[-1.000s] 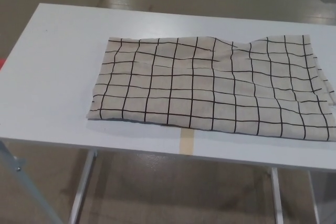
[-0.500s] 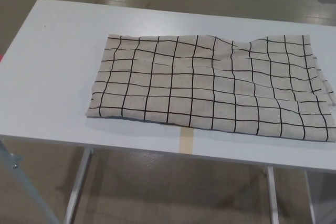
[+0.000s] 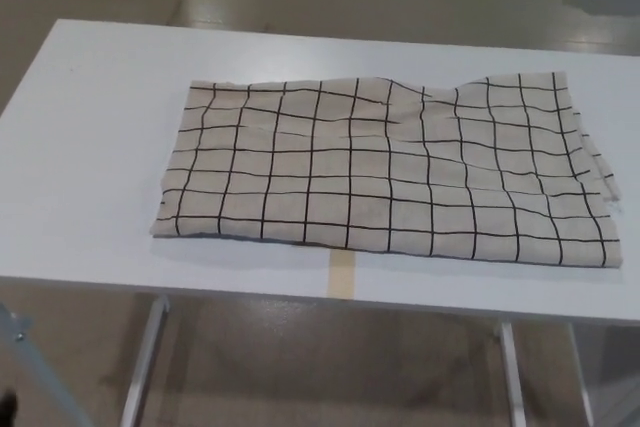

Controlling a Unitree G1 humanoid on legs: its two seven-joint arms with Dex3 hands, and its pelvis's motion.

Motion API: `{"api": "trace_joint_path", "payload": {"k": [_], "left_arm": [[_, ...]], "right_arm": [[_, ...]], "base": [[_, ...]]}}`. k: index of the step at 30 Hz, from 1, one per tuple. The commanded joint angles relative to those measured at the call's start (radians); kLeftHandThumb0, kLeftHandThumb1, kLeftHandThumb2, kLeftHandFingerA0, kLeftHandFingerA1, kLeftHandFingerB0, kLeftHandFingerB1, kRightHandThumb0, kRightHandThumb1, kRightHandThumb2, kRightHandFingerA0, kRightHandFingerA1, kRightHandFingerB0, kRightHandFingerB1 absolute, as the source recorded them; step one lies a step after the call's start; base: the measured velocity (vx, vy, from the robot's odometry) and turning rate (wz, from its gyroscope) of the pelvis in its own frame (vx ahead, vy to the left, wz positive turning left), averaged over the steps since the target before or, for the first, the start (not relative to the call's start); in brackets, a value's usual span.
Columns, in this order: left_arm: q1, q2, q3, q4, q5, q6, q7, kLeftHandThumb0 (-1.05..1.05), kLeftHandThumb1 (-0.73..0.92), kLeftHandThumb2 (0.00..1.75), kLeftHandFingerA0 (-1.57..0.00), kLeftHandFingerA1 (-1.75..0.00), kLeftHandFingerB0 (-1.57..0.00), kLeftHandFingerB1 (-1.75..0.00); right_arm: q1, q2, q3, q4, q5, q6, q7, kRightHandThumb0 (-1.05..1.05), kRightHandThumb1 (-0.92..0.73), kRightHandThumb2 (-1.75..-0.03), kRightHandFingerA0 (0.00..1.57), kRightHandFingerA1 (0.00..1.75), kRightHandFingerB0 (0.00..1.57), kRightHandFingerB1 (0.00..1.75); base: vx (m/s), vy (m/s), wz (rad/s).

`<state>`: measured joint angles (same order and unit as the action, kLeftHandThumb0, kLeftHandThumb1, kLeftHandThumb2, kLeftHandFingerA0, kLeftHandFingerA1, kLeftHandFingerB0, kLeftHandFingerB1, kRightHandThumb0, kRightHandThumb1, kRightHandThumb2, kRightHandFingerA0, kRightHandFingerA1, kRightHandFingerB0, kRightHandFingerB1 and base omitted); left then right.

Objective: Use the left hand to fold a white towel with checkered patterns in half.

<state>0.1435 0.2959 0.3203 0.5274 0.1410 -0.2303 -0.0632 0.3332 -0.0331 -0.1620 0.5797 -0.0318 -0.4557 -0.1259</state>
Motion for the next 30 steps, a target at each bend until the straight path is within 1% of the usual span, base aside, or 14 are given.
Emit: {"api": "trace_joint_path", "payload": {"k": [1, 2, 3, 7, 11, 12, 13, 14, 15, 25, 26, 28, 29, 30], "left_arm": [[-0.034, 0.073, 0.074, -0.039, -0.148, -0.1, -0.08, -0.69, 0.43, 0.59, 0.0, 0.0, 0.0, 0.0], [-0.052, 0.071, 0.075, 0.047, -0.157, -0.059, -0.098, -0.72, 0.45, 0.6, 0.0, 0.0, 0.0, 0.0], [-0.056, 0.068, 0.079, 0.088, -0.168, -0.035, -0.112, -0.71, 0.47, 0.61, 0.0, 0.0, 0.0, 0.0], [-0.022, 0.06, 0.099, 0.22, -0.225, -0.02, -0.2, -0.76, 0.54, 0.63, 0.0, 0.0, 0.0, 0.0], [0.04, 0.044, 0.11, 0.189, -0.287, 0.013, -0.283, -0.75, 0.59, 0.58, 0.0, 0.0, 0.0, 0.0], [0.06, 0.039, 0.118, 0.152, -0.316, 0.027, -0.306, -0.74, 0.51, 0.63, 0.0, -0.07, 0.0, 0.0], [0.055, 0.037, 0.118, 0.146, -0.317, 0.023, -0.298, -0.95, 0.51, 0.66, 0.0, -0.14, 0.0, -0.06], [0.049, 0.034, 0.117, 0.14, -0.317, 0.018, -0.287, -0.95, 0.51, 0.66, 0.0, -0.14, 0.0, -0.06], [0.05, 0.021, 0.118, 0.114, -0.291, -0.046, -0.225, -0.66, 0.48, 0.6, 0.0, 0.0, 0.0, 0.0], [0.054, 0.008, 0.113, -0.172, -0.145, -0.273, -0.051, -0.63, 0.43, 0.56, 0.0, 0.0, 0.0, 0.0], [0.043, 0.013, 0.114, -0.202, -0.119, -0.294, -0.03, -0.88, 0.53, 0.6, 0.0, -0.06, 0.0, 0.0], [0.024, 0.021, 0.115, -0.257, -0.072, -0.329, 0.007, -0.9, 0.54, 0.64, 0.0, -0.07, 0.0, 0.0], [0.02, 0.022, 0.115, -0.266, -0.062, -0.335, 0.015, -0.9, 0.54, 0.64, 0.0, -0.07, 0.0, 0.0], [-0.011, 0.036, 0.111, -0.313, -0.009, -0.366, 0.044, -0.73, 0.45, 0.64, 0.0, 0.0, 0.0, 0.0]], "right_arm": [[-0.088, 0.008, 0.043, 0.076, -0.011, -0.103, 0.038, -0.41, -0.68, -0.61, 0.18, 0.31, 0.13, 0.28], [-0.121, 0.004, 0.047, 0.097, -0.028, -0.103, 0.015, -0.5, -0.63, -0.71, 0.14, 0.35, 0.14, 0.34], [-0.141, 0.0, 0.049, 0.113, -0.035, -0.106, 0.002, -0.46, -0.68, -0.62, 0.18, 0.31, 0.14, 0.28], [-0.185, 0.003, 0.049, 0.176, -0.038, -0.137, -0.03, -0.46, -0.68, -0.61, 0.19, 0.31, 0.15, 0.28], [-0.18, -0.002, 0.041, 0.189, -0.038, -0.157, -0.042, -0.46, -0.67, -0.61, 0.2, 0.31, 0.15, 0.28], [-0.178, -0.006, 0.036, 0.195, -0.038, -0.167, -0.05, -0.46, -0.67, -0.61, 0.2, 0.32, 0.15, 0.29], [-0.18, -0.009, 0.032, 0.199, -0.038, -0.17, -0.054, -0.46, -0.67, -0.61, 0.21, 0.32, 0.15, 0.29], [-0.182, -0.013, 0.028, 0.205, -0.038, -0.174, -0.057, -0.46, -0.67, -0.61, 0.21, 0.32, 0.15, 0.29], [-0.171, -0.016, 0.025, 0.203, -0.034, -0.178, -0.053, -0.46, -0.67, -0.61, 0.21, 0.32, 0.15, 0.29], [-0.112, -0.028, 0.023, 0.204, -0.026, -0.199, -0.025, -0.46, -0.66, -0.61, 0.19, 0.31, 0.14, 0.28], [-0.11, -0.03, 0.022, 0.206, -0.028, -0.201, -0.029, -0.45, -0.66, -0.6, 0.19, 0.32, 0.15, 0.28], [-0.105, -0.032, 0.021, 0.209, -0.029, -0.203, -0.033, -0.45, -0.66, -0.61, 0.2, 0.32, 0.15, 0.29], [-0.105, -0.033, 0.021, 0.209, -0.03, -0.203, -0.034, -0.45, -0.66, -0.61, 0.2, 0.32, 0.15, 0.29], [-0.097, -0.033, 0.021, 0.197, -0.022, -0.196, -0.022, -0.44, -0.66, -0.61, 0.2, 0.32, 0.15, 0.28]], "base": [[0.0, 0.0, 0.0], [0.0, 0.0, 0.0], [0.0, 0.0, 0.0], [0.0, 0.0, 0.0], [0.0, 0.0, 0.0], [0.0, 0.0, 0.0], [0.0, 0.0, 0.0], [0.0, 0.0, 0.0], [0.0, 0.0, 0.0], [0.0, 0.0, 0.0], [0.0, 0.0, 0.0], [0.0, 0.0, 0.0], [0.0, 0.0, 0.0], [0.0, 0.0, 0.0]]}}
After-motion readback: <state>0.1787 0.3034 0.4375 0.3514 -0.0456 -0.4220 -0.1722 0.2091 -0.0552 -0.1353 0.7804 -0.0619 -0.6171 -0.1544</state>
